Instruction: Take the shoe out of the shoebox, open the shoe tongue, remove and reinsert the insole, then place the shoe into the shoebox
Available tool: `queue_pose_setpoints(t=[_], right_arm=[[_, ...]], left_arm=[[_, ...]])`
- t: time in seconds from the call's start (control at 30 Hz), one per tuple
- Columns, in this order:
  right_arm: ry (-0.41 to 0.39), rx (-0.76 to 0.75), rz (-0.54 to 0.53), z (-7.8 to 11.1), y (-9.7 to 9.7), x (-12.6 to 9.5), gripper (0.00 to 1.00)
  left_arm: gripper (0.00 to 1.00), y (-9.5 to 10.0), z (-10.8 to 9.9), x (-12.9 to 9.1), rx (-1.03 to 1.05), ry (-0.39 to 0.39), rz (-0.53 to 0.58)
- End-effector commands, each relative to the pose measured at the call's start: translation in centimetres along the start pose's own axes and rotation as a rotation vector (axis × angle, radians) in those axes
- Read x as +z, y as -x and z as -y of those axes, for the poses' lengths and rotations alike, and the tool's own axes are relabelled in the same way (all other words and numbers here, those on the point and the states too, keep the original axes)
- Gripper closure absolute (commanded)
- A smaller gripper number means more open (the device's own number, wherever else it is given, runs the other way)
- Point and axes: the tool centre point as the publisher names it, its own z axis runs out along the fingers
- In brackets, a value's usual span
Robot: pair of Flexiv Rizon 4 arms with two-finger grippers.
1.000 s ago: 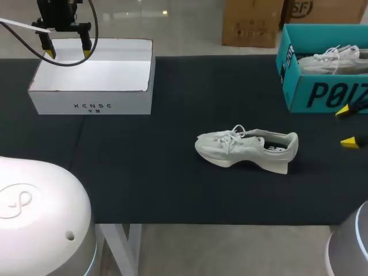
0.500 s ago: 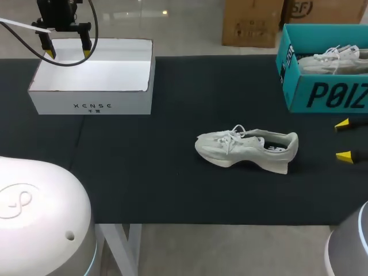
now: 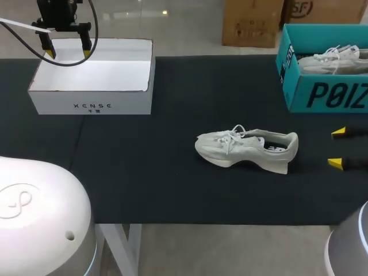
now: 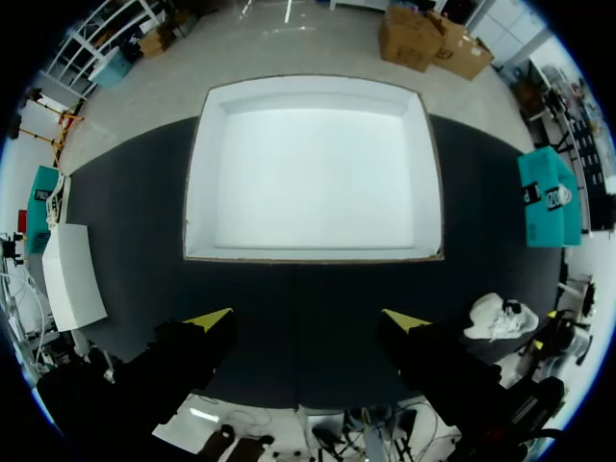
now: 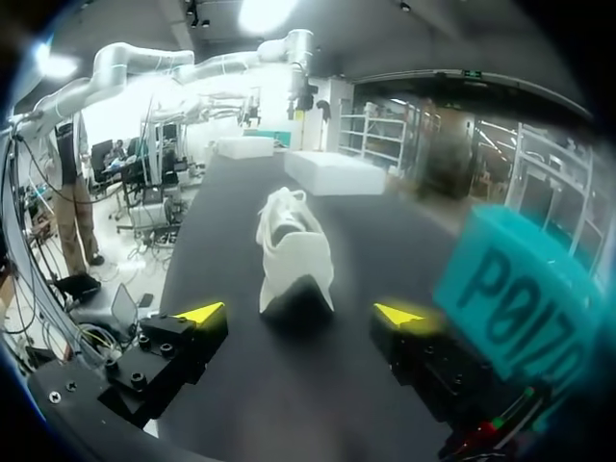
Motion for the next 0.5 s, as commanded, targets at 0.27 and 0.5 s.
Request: queue_pose_setpoints(t=[0.27, 0.5], right_arm=[[0.021, 0.016, -0.031, 1.2, 0.4, 0.9, 0.0], [-0.012, 0.028, -0.001, 2.3, 0.7, 1.6, 0.0]], left_arm=[[0.0, 0.0, 0.0, 0.0, 0.0, 0.0, 0.0], [0.0, 0.0, 0.0, 0.0, 0.0, 0.0, 0.0]])
